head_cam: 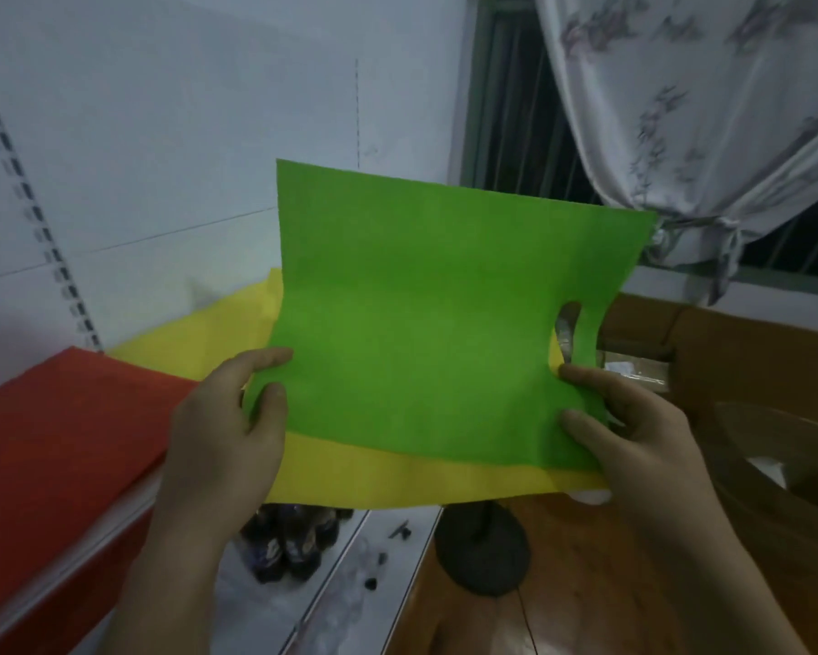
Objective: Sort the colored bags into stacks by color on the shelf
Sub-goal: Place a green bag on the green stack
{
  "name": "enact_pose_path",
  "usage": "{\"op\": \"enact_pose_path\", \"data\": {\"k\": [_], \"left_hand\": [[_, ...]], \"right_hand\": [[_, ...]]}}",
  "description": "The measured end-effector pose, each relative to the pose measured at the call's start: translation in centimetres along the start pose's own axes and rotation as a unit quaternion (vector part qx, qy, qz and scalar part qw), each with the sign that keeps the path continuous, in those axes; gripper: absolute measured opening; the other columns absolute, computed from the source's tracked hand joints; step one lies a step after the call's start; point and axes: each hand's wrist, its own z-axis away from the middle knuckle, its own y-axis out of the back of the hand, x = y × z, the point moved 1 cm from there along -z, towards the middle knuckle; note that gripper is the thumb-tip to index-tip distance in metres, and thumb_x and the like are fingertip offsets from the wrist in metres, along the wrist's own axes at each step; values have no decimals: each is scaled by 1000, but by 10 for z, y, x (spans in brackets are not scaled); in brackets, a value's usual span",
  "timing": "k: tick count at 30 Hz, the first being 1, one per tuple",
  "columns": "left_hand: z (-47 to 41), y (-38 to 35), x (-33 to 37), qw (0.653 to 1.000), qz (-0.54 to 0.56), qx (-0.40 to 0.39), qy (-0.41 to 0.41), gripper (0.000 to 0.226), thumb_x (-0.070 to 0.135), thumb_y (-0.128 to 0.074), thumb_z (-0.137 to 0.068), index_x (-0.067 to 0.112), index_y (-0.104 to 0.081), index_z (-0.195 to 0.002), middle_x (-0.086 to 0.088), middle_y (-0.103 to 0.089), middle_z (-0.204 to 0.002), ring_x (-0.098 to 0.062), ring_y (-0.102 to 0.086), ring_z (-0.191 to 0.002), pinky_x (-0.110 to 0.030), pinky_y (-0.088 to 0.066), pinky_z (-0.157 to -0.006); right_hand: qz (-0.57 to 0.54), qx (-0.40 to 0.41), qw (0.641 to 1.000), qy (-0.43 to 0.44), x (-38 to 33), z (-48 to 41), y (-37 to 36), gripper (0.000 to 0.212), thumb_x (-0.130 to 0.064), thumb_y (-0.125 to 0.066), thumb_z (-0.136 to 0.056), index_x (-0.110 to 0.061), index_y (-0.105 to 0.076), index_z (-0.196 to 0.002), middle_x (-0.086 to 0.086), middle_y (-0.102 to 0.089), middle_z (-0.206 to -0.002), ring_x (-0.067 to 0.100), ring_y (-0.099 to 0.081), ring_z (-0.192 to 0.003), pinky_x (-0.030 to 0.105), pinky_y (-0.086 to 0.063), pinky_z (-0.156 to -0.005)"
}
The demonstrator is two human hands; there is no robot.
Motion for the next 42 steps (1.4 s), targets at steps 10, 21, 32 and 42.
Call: {"op": "enact_pose_path", "data": {"k": [10, 21, 32, 42], "left_hand": [[-106, -120, -11, 1000, -5, 3, -3, 34, 8, -61, -91, 34, -67, -111, 25, -66, -93, -14, -61, -76, -16, -45, -70], [-214, -257, -29, 993, -66, 73, 58, 40, 7, -60, -92, 35, -59, -120, -6, -70, -105, -18, -63, -109, -26, -42, -76], [-264, -311, -42, 971, -124, 154, 133, 41, 8, -67, -90, 41, -61, -113, 9, -65, -108, -4, -60, -111, -21, -46, -89], [-305, -314, -56, 951, -195, 194, 143, 42, 8, -68, -89, 45, -61, -108, 29, -63, -88, 3, -58, -75, -31, -53, -74]], "right_hand": [[-47, -6, 999, -7, 66, -157, 0, 36, -3, -68, -89, -28, -71, -114, -13, -70, -103, 0, -69, -86, 17, -56, -63], [-54, -90, 992, 70, 150, -398, -36, 29, -1, -71, -87, -22, -71, -107, -19, -66, -99, -16, -62, -85, 5, -47, -61], [-53, -175, 972, 150, 189, -576, -142, 38, 1, -73, -81, -28, -70, -105, -7, -72, -99, 12, -68, -91, 36, -57, -81], [-104, -222, 960, 136, 201, -619, -217, 44, 9, -67, -83, -32, -66, -97, -13, -71, -99, -2, -66, -85, 18, -53, -77]]}}
